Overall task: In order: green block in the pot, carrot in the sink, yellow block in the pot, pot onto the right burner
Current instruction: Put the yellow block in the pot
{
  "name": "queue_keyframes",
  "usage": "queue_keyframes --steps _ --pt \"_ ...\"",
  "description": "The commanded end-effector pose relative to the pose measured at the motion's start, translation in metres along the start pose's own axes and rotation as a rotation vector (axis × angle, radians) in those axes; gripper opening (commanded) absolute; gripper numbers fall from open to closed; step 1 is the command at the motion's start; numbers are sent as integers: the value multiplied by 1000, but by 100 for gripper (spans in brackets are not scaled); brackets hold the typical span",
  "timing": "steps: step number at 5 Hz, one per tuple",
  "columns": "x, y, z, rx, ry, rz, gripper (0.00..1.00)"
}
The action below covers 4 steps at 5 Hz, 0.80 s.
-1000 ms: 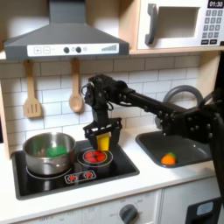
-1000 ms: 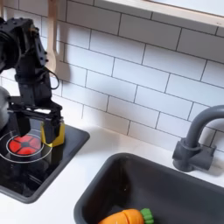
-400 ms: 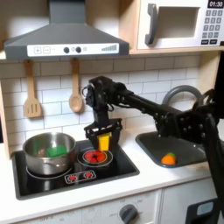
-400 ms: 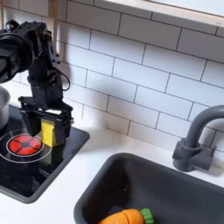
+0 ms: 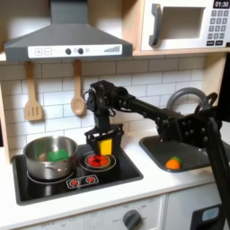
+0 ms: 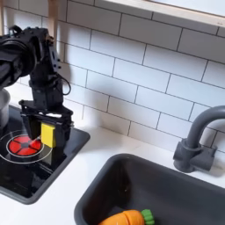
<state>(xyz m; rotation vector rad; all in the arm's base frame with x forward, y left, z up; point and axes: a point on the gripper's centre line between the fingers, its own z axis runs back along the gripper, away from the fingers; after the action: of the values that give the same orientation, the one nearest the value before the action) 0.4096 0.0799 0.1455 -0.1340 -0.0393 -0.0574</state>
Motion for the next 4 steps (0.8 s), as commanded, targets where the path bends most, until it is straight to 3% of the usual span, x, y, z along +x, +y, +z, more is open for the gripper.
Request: queue_keyframes --steps 1,3,4 --pt "2 6 2 22 -29 22 0" --pt "-2 6 21 3 -88 46 0" --pt "-11 17 37 -8 -137 92 0"
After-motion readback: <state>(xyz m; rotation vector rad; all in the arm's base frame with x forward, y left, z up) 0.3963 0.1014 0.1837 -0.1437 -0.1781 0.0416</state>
